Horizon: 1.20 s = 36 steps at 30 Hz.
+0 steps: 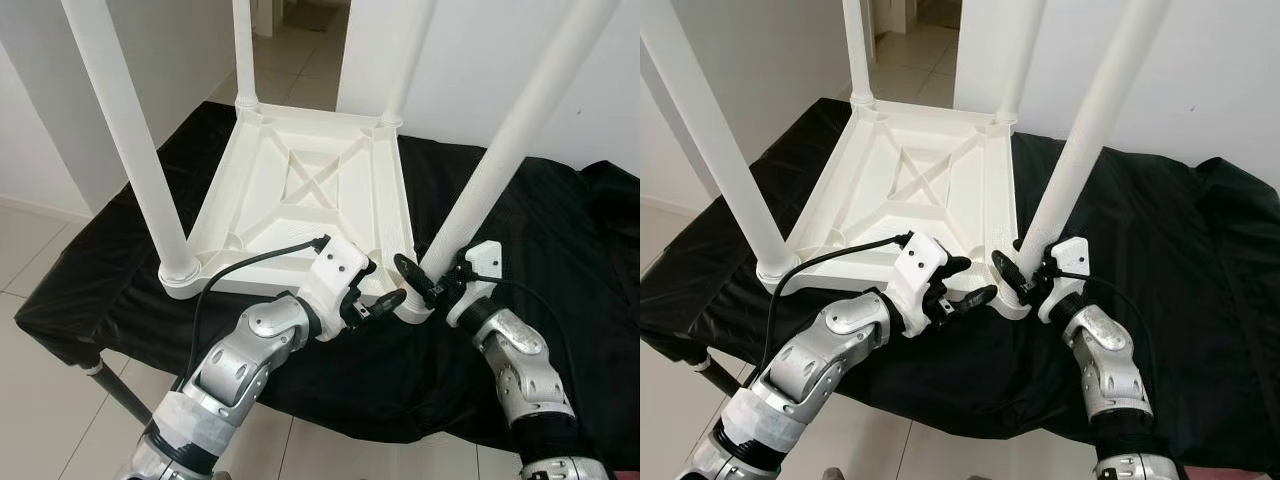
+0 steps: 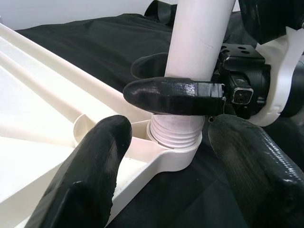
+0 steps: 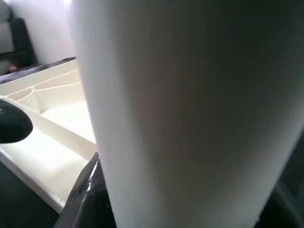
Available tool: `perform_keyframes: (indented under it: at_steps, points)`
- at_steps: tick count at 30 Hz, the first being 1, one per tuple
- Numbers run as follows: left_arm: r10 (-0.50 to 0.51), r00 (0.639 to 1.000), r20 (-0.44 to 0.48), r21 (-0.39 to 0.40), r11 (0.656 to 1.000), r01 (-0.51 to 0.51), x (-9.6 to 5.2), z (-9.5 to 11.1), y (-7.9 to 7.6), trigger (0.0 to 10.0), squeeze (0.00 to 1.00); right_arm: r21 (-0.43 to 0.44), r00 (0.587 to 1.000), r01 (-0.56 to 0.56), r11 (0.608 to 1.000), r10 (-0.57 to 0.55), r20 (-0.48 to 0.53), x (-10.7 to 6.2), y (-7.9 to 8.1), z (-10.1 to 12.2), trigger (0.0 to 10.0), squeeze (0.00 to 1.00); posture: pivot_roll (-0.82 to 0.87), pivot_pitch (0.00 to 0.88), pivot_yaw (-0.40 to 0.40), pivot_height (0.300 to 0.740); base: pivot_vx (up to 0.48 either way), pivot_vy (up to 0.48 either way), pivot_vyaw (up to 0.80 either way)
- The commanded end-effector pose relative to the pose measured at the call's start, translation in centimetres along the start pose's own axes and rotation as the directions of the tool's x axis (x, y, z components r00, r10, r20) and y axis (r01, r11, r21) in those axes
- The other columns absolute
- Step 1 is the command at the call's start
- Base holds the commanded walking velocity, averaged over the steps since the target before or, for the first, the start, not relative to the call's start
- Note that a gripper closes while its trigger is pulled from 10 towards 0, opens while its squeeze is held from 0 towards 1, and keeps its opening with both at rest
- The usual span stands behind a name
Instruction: Building children table
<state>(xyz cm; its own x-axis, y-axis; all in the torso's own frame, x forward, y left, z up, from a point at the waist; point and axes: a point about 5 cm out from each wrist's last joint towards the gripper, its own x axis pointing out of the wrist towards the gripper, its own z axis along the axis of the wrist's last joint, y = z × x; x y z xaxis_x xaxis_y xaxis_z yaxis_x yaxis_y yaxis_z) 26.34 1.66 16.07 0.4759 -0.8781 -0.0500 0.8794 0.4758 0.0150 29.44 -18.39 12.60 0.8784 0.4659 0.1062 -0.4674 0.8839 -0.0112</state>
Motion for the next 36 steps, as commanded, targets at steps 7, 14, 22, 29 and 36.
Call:
perform_keyframes:
  at_steps: [7, 14, 22, 29, 36]
  points:
    - [-0.018, 1.000, -0.001, -0.001, 1.000, 0.018, -0.1, -0.4, -0.2, 10.0, 0.00, -0.041, 0.978, 0.210, 0.977, -0.210, 0.009, -0.4, 0.6, 0.4, 10.0, 0.00, -0.07, 0.000, -0.069, 0.740, 0.000, 0.000, 0.00]
    - [-0.012, 1.000, -0.004, -0.002, 1.000, 0.012, -0.2, -0.4, -0.1, 10.0, 0.00, -0.002, 0.895, 0.447, 0.895, -0.447, 0.009, -0.8, 1.1, 0.4, 10.0, 0.00, -0.07, 0.000, -0.069, 0.740, 0.000, 0.000, 0.00]
    - [-0.006, 1.000, -0.006, -0.003, 1.000, 0.006, -0.2, -0.5, -0.1, 10.0, 0.00, 0.044, 0.750, 0.660, 0.750, -0.657, -0.075, -0.9, 3.7, -1.0, 10.0, 0.00, -0.07, 0.000, -0.069, 0.740, 0.000, 0.000, 0.00]
    - [-0.007, 1.000, -0.006, -0.003, 1.000, 0.007, -0.1, -0.5, -0.2, 10.0, 0.00, -0.004, 0.788, 0.613, 0.790, -0.611, -0.076, -0.4, 4.7, -0.4, 10.0, 0.00, -0.07, 0.000, -0.084, 0.740, 0.000, 0.000, 0.00]
    - [-0.008, 1.000, -0.004, -0.002, 1.000, 0.008, -0.1, -0.5, -0.3, 10.0, 0.00, 0.027, 0.798, 0.601, 0.798, -0.600, -0.055, -0.5, 4.3, 0.0, 10.0, 0.00, -0.07, 0.000, -0.088, 0.740, 0.000, 0.000, 0.00]
